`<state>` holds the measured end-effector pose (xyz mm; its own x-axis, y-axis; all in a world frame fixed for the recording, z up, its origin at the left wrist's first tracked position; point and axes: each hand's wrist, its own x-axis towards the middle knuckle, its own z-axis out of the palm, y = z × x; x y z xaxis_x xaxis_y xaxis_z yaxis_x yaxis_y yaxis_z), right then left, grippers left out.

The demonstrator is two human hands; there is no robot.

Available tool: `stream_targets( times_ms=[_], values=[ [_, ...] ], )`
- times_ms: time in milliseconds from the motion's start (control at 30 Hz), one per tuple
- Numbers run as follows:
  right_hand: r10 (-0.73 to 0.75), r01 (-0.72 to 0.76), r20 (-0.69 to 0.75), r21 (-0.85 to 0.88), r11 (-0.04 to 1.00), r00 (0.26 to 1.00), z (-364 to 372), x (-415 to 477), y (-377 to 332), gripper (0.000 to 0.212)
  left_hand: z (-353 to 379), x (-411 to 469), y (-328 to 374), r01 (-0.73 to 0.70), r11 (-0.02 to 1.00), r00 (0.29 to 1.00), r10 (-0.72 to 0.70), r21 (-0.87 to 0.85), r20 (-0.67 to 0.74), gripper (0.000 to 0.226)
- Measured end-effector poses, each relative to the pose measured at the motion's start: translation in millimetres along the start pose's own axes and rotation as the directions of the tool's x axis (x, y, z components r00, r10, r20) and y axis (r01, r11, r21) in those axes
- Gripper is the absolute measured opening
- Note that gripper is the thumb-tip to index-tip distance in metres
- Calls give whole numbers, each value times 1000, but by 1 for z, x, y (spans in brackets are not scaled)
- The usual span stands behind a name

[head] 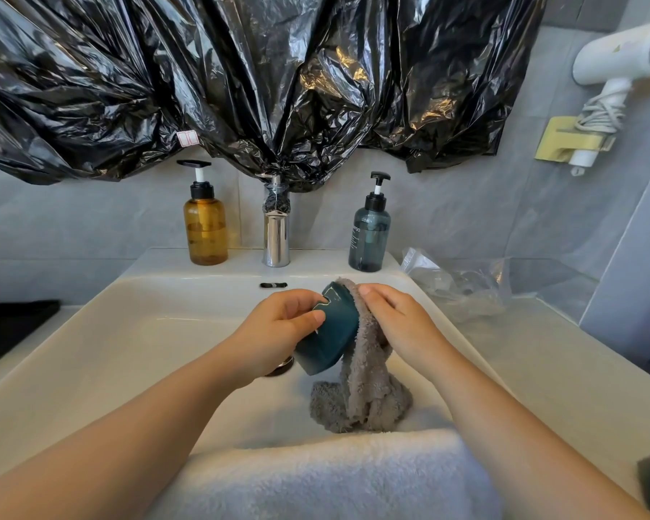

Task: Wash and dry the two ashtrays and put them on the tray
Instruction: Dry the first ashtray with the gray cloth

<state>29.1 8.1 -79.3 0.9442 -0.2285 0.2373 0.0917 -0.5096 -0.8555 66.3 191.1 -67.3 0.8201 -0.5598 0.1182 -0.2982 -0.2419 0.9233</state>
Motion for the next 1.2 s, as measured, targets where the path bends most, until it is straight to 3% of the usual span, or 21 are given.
stream_targets(
  times_ms=[100, 167, 267, 400, 533, 633, 900, 1000, 1100, 1200],
  values=[
    [87, -93, 40, 213, 973, 995, -2, -1, 0, 24, -1, 0, 3, -38, 998, 999, 39, -46, 24, 21],
    [66, -75, 45, 247, 966, 997, -1, -1, -1, 21, 0, 0, 4, -29, 995, 999, 31, -97, 22, 21],
    [17, -25, 45, 192, 981, 999, 4, -3, -4, 24, -1, 3, 4, 37, 983, 999, -37, -179, 5, 24],
    [-19, 13, 82, 69, 998, 996, 10, -5, -5, 33, 2, 7, 2, 102, 981, 991, -115, -162, -68, 13],
    [-101, 100, 9, 46, 994, 995, 9, -4, -1, 28, 1, 7, 0, 62, 988, 988, -81, -142, -132, 14],
    [-123, 120, -81, -46, 992, 989, 6, 0, 1, 26, 1, 7, 0, 57, 991, 991, -71, -124, -111, 13],
    [-166, 167, 16, -75, 983, 986, 11, -2, -2, 28, 1, 6, -3, 165, 972, 985, -172, -167, -24, 14],
    [-233, 234, 17, -71, 970, 972, 8, -3, -4, 27, -1, 8, -3, 134, 977, 990, -138, -163, -10, 15],
    [-336, 338, 41, -180, 924, 941, 7, -2, -5, 31, -3, 6, -1, 68, 993, 998, -67, -95, 13, 10],
    [-215, 222, 61, -145, 964, 975, 9, 0, -1, 34, -4, 4, -3, 45, 995, 999, -44, -91, 10, 11]
  ],
)
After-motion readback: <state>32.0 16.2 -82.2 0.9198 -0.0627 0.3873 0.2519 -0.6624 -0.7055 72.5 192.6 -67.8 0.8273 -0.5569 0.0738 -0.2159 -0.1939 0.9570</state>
